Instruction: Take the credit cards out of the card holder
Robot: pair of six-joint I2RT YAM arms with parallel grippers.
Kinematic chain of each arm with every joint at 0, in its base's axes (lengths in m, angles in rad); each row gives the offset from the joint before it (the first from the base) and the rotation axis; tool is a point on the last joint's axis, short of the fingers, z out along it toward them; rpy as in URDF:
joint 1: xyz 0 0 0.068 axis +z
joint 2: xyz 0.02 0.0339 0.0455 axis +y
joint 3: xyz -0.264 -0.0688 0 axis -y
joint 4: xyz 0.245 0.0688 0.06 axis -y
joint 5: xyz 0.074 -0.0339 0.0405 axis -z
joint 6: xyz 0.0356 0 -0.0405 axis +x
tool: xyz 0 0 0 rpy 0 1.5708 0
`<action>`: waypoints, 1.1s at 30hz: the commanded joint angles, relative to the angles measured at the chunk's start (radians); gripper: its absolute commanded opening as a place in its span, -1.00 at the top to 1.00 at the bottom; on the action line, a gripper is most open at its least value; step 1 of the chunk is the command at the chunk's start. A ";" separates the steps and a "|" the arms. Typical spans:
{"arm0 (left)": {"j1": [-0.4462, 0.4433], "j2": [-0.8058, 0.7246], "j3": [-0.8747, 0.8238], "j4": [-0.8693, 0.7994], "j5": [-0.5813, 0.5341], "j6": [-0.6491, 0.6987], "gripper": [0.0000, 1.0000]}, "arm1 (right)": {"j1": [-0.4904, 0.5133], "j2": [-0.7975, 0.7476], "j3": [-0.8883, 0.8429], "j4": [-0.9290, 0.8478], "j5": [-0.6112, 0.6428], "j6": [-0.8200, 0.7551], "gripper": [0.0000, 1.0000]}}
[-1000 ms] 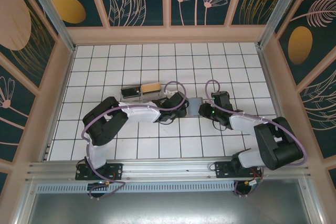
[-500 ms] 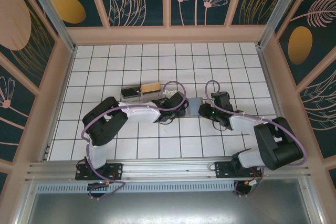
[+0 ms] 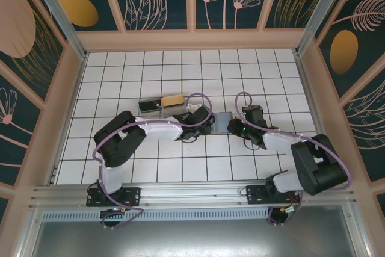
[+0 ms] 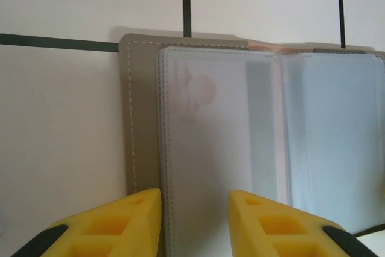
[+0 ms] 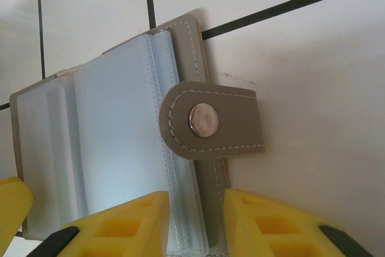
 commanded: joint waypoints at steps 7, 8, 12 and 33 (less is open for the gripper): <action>0.004 0.005 -0.005 0.072 0.076 0.024 0.26 | -0.003 0.018 -0.025 0.014 -0.030 0.021 0.36; 0.004 0.007 -0.002 0.073 0.077 0.026 0.25 | -0.003 0.019 -0.025 0.015 -0.030 0.020 0.36; 0.004 0.002 0.003 0.069 0.076 0.036 0.13 | -0.002 0.020 -0.027 0.016 -0.032 0.023 0.36; 0.004 -0.025 0.031 0.018 0.021 0.067 -0.50 | -0.002 0.027 -0.026 0.018 -0.036 0.023 0.35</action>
